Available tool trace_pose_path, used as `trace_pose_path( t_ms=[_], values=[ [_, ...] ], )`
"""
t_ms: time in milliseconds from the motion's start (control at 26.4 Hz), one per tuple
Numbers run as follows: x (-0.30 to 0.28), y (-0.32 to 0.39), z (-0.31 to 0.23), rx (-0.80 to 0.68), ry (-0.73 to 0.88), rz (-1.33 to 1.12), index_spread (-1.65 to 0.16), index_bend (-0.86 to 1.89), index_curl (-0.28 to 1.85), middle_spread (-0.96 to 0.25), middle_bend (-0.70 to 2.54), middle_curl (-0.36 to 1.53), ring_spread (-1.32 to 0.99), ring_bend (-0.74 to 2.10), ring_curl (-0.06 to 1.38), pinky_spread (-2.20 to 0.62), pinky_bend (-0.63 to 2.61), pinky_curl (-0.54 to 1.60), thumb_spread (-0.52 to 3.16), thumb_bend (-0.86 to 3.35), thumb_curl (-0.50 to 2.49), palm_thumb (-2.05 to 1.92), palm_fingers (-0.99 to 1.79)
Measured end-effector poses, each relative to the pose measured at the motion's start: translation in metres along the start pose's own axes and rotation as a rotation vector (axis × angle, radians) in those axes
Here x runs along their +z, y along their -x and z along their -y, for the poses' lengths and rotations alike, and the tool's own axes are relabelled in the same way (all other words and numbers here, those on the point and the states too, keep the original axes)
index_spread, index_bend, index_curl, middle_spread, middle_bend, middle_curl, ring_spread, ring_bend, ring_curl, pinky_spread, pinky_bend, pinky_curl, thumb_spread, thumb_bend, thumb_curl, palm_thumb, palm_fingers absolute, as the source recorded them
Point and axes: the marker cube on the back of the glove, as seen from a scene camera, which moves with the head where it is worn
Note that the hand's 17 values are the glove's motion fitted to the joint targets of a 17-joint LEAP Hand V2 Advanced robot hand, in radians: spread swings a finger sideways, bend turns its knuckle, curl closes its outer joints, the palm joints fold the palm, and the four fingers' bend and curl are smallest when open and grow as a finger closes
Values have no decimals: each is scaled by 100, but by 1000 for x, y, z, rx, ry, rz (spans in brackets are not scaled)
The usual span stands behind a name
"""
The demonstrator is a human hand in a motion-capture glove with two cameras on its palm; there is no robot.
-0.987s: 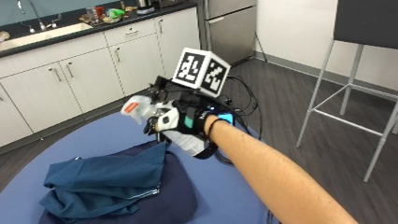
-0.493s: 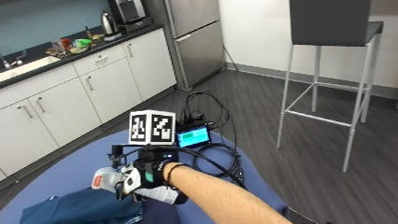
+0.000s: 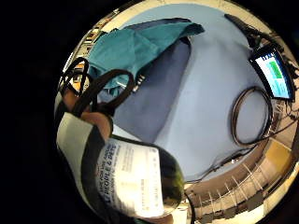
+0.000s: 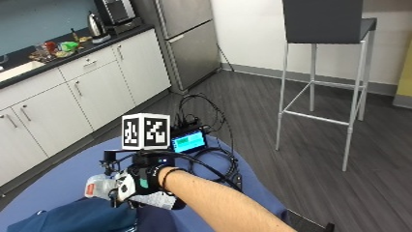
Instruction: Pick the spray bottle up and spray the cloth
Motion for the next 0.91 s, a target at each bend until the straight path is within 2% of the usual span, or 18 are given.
trace_pose_path(
  t_ms=[911],
  values=[
    [-8, -24, -20, 38, -22, 34, -21, 12, 31, -11, 52, 48, -11, 69, 43, -13, 55, 35, 74, -3, 61, 95, 124]
  ],
)
